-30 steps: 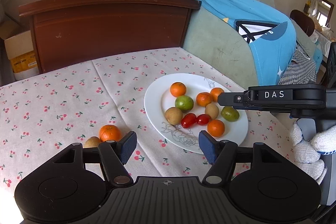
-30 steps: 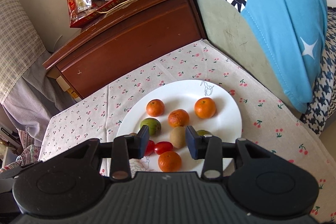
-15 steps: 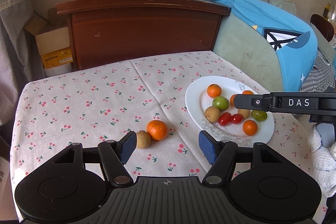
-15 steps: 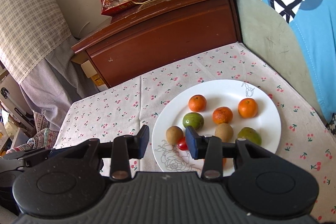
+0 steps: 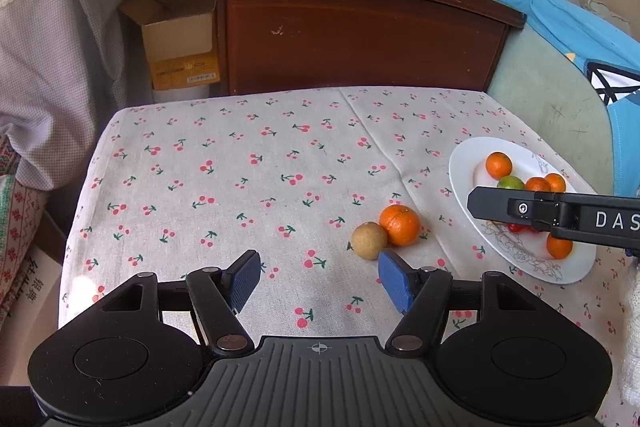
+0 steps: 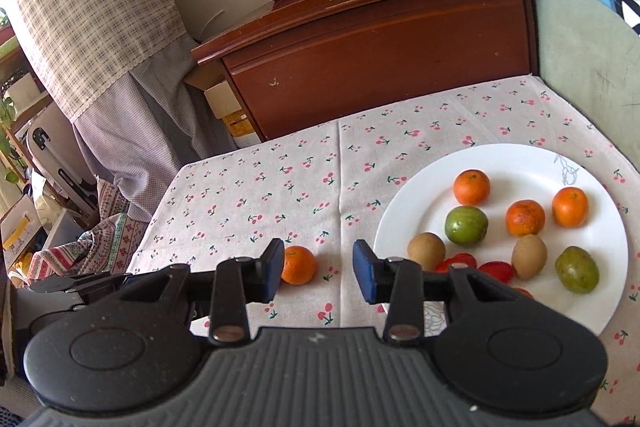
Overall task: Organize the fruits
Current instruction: 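Move both open tools back to the last orange and kiwi, then grasp the last orange with the right tool while the left tool grasps the last kiwi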
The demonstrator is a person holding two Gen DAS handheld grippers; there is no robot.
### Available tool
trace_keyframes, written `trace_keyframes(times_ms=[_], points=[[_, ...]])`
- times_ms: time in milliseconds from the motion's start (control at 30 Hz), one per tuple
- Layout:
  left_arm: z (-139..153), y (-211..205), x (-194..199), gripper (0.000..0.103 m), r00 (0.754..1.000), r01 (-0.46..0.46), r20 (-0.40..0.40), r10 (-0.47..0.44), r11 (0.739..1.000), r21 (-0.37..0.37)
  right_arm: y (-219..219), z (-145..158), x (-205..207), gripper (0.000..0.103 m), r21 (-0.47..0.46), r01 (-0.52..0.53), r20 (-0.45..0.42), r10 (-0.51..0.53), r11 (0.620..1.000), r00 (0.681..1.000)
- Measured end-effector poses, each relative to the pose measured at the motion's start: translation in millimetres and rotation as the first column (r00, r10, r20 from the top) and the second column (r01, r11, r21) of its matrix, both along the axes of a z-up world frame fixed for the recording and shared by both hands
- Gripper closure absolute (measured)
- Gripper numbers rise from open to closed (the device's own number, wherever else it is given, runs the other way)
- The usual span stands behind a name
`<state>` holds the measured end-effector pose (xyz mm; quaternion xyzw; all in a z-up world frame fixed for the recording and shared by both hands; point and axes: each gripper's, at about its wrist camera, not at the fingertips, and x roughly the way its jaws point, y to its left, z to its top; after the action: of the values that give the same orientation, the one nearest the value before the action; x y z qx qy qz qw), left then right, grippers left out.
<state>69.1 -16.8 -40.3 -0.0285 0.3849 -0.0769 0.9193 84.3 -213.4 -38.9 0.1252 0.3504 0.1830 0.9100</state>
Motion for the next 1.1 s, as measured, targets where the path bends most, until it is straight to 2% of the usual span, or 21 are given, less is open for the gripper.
trace_keyframes(times_ms=[300, 733, 867, 967, 1100], points=[[-7.2, 0.7, 2.2, 0.038, 1.0, -0.017, -0.008, 0.017, 1.0, 0.02, 21.6, -20.7, 16.6, 0.07, -0.01, -0.051, -0.032, 0.051, 0.999, 0.998], [-15.7, 3.2, 9.2, 0.039, 0.999, -0.037, -0.04, 0.036, 0.999, -0.013, 30.9, -39.6, 36.2, 0.071, 0.006, -0.049, -0.072, 0.049, 0.999, 0.996], [-18.0, 0.8, 10.2, 0.039, 0.999, -0.026, -0.031, 0.026, 1.0, -0.009, 31.0, -38.7, 35.1, 0.073, 0.0, -0.046, -0.069, 0.046, 0.999, 0.997], [-19.3, 0.7, 11.9, 0.039, 0.999, -0.024, -0.029, 0.023, 0.999, -0.035, 25.9, -32.4, 30.7, 0.073, 0.001, -0.036, -0.055, 0.036, 0.999, 0.998], [-18.1, -6.6, 13.0, 0.041, 1.0, 0.001, 0.016, 0.0, 0.998, -0.057, 13.5, -19.7, 23.9, 0.073, 0.028, -0.014, -0.027, 0.015, 0.999, 1.0]])
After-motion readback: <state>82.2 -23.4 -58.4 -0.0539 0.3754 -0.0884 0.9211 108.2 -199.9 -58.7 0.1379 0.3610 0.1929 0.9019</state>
